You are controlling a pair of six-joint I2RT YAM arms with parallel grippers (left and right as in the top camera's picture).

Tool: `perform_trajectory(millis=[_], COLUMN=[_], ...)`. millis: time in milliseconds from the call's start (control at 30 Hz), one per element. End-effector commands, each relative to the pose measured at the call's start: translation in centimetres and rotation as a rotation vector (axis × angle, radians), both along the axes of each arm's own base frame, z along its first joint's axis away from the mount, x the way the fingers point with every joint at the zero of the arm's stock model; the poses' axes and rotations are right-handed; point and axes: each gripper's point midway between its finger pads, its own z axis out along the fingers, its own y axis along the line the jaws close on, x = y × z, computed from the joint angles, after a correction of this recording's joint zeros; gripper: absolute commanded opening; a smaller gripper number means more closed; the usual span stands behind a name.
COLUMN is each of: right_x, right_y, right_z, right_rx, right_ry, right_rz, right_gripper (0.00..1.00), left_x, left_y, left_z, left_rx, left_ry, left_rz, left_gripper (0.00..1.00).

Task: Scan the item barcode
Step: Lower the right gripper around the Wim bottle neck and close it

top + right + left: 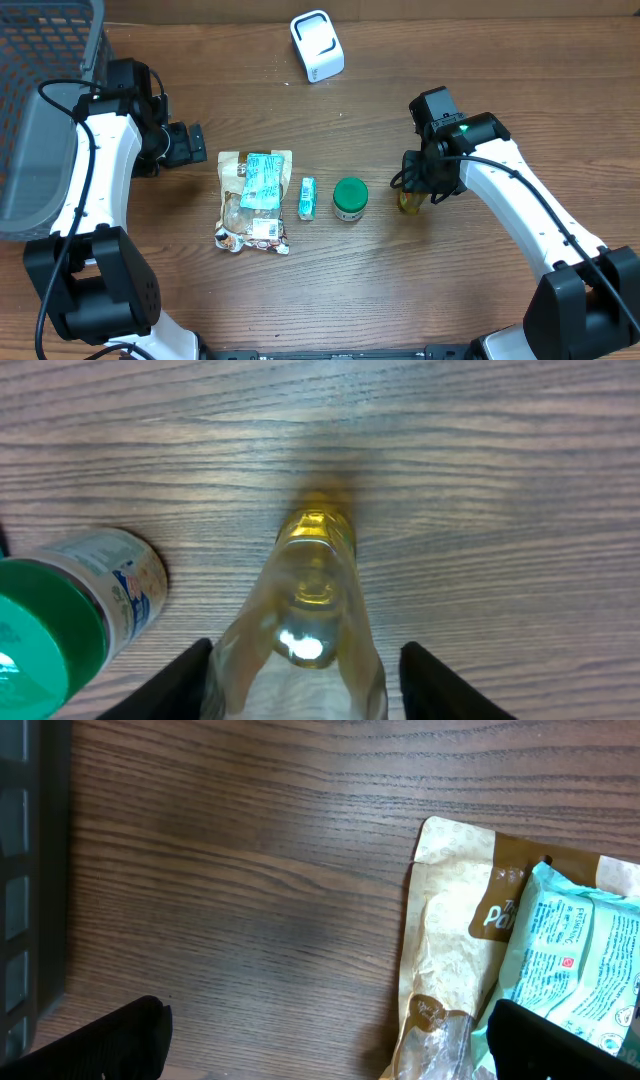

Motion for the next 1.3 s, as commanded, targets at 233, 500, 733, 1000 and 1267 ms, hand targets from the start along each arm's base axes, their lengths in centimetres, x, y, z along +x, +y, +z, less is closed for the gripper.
perform_trajectory(millis=[233,500,733,1000,1267], right_x=[0.5,0.4,0.0,-0.2,-0.2], right_y=[0.3,0.5,0.5,0.4,0.4], right_z=[0.2,0.1,0.0,0.0,0.0], right_rx=[0.008,0.017,0.021,0.017,0.017], right_ry=[-0.019,-0.015,0.004,0.011,0.012], right_rz=[0.001,0.002,0.003,0.003,0.002], right_gripper=[0.63,1.0,0.73,0.64,0.59], left_x=[0.6,0.6,0.6,0.6,0.6], left_y=[0.3,0.3,0.3,0.3,0.3], left_z=[0.2,0.2,0.2,0.2,0.2], left_rx=[-0.005,-0.005,-0.005,-0.005,-0.005], left_ry=[-0.01,-0.01,-0.01,-0.01,-0.01], left_rz=[0.0,-0.001,0.0,0.0,-0.001], left_gripper=[1.0,1.0,0.99,1.0,0.99])
